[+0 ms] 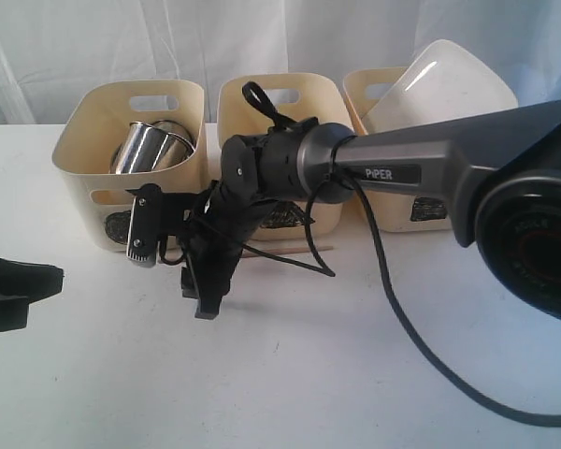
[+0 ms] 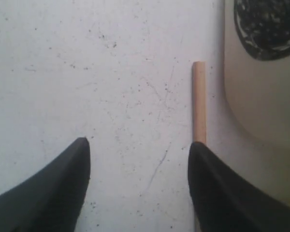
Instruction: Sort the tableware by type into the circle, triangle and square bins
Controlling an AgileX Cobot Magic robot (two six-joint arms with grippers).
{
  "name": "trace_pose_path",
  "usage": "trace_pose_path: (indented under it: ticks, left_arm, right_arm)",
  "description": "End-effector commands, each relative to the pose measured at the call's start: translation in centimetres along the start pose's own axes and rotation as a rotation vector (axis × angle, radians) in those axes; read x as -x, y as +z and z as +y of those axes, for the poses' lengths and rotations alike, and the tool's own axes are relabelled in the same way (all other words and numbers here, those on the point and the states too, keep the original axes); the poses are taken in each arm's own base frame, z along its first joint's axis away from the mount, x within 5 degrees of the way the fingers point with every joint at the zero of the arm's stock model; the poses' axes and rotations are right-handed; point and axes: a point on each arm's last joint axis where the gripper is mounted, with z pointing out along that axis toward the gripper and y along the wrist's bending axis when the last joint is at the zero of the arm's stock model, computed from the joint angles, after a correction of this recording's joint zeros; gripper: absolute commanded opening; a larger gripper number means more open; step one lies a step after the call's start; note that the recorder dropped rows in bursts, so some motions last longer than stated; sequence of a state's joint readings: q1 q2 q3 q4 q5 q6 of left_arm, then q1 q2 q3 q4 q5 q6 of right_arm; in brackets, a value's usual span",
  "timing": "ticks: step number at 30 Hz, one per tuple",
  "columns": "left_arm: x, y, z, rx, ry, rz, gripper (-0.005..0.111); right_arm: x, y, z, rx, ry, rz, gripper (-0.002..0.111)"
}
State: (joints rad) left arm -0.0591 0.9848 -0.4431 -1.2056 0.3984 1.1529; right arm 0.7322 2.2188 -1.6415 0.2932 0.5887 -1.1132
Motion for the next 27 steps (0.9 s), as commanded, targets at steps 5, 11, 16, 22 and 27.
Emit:
trace_pose_path:
  ticks: [5, 11, 16, 22, 27]
  left_arm:
    - [-0.1, -0.1, -0.1, -0.011, -0.009, -0.003, 0.0]
    - [-0.1, -0.1, -0.1, -0.011, -0.009, -0.003, 0.0]
    - [-0.1, -0.1, -0.1, -0.011, -0.009, -0.003, 0.0]
    - [-0.1, -0.1, -0.1, -0.011, -0.009, -0.003, 0.0]
    - [-0.1, -0.1, -0.1, -0.011, -0.009, -0.003, 0.0]
  right_arm:
    - [-0.6, 1.3, -0.2, -0.044, 0.049, 0.024, 0.057]
    - [-0.7, 1.0, 0.0, -0.015, 0.079, 0.04, 0.036]
    - [0.0, 0.1, -1.1, -0.117, 0.049, -0.011, 0.0]
    - [0.2, 0.1, -1.8, -0.203, -0.008, -0.034, 0.0]
    - [-0.4, -0.1, -2.5, -0.222, -0.004, -0.028, 0.0]
